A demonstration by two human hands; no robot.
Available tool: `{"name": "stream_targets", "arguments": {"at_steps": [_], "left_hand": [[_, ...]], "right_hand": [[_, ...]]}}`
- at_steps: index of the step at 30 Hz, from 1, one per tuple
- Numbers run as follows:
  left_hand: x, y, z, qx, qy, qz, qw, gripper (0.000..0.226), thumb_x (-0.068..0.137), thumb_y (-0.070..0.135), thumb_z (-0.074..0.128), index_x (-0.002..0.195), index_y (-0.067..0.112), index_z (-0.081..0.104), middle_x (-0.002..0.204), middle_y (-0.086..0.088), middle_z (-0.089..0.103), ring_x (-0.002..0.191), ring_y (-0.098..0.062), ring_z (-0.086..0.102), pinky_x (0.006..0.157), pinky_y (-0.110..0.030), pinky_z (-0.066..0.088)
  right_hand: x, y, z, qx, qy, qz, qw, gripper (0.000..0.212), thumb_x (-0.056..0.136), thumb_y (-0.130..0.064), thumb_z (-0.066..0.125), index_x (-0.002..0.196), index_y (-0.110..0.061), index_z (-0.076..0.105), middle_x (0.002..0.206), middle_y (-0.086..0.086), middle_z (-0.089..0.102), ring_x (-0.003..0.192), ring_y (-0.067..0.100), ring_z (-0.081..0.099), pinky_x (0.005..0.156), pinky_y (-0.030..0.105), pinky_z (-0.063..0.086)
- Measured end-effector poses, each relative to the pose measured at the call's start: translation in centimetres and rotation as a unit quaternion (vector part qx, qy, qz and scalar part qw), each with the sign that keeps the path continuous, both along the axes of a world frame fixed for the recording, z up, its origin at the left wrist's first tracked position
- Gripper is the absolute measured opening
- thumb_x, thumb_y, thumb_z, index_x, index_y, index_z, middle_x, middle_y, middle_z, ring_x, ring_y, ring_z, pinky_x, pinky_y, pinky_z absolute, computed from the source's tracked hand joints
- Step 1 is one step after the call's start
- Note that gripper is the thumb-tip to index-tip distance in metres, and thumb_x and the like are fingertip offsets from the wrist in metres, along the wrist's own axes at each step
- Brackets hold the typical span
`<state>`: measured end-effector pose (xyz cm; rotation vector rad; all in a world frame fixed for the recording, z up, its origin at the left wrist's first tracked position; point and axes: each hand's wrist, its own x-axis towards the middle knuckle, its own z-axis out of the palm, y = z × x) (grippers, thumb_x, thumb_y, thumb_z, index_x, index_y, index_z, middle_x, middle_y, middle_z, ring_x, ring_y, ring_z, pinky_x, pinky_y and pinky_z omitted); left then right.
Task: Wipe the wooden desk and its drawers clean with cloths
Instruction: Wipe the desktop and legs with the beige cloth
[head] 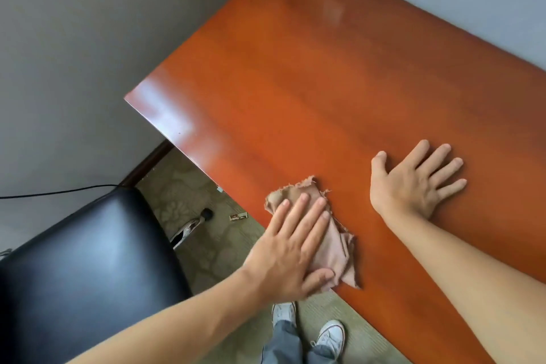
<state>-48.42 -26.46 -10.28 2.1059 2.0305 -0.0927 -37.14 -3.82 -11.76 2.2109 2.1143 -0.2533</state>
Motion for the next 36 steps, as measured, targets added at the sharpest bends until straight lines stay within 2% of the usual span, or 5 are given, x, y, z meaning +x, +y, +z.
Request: {"name": "stream_targets", "arguments": {"at_steps": [9,18,25,32,36], "left_hand": [[-20.6,6.5,-0.1,-0.010,-0.031,0.525,0.850,0.110,0.091,0.080,0.007,0.162,-0.005,0.006,0.171,-0.025,-0.002,0.157,-0.048,-0.003,0.126,-0.064,0.003],[-2.2,8.1,0.1,0.011,-0.021,-0.021,1.000,0.094,0.101,0.074,0.023,0.165,0.007,0.009,0.173,-0.014,-0.003,0.160,-0.035,-0.010,0.128,-0.058,0.010],[-19.8,19.4,0.7,-0.032,-0.005,0.433,0.901,0.103,0.095,0.078,0.010,0.165,0.003,0.003,0.173,-0.016,-0.006,0.159,-0.041,-0.007,0.127,-0.060,-0.001],[-4.5,20.7,-0.5,0.016,0.024,-0.053,0.998,0.085,0.104,0.065,0.012,0.166,0.006,0.009,0.173,-0.015,-0.003,0.160,-0.037,-0.007,0.127,-0.058,0.005],[-11.1,25.9,-0.6,0.024,0.056,0.020,0.998,0.094,0.098,0.074,0.008,0.166,0.010,0.013,0.174,-0.010,0.002,0.161,-0.033,-0.002,0.128,-0.055,0.003]], "right_hand": [[0.2,0.2,0.0,0.012,0.001,-0.005,1.000,0.088,0.091,-0.068,0.023,0.160,-0.014,0.013,0.169,0.019,0.004,0.155,0.044,-0.003,0.122,0.066,0.000],[0.2,0.1,0.2,0.020,-0.003,-0.004,1.000,0.088,0.090,-0.067,0.028,0.159,-0.014,0.017,0.168,0.019,0.009,0.155,0.043,0.001,0.122,0.066,0.002],[0.1,-0.1,0.0,0.020,-0.017,-0.003,1.000,0.088,0.090,-0.068,0.026,0.159,-0.015,0.016,0.169,0.018,0.008,0.155,0.043,0.000,0.122,0.065,0.004],[0.0,0.0,0.8,0.021,-0.007,-0.010,1.000,0.089,0.087,-0.064,0.029,0.159,-0.012,0.024,0.168,0.020,0.014,0.154,0.043,0.004,0.121,0.066,0.006],[-0.1,0.0,0.6,0.015,-0.016,-0.009,1.000,0.089,0.088,-0.066,0.028,0.160,-0.013,0.024,0.168,0.019,0.013,0.155,0.042,0.003,0.122,0.065,0.006]]}}
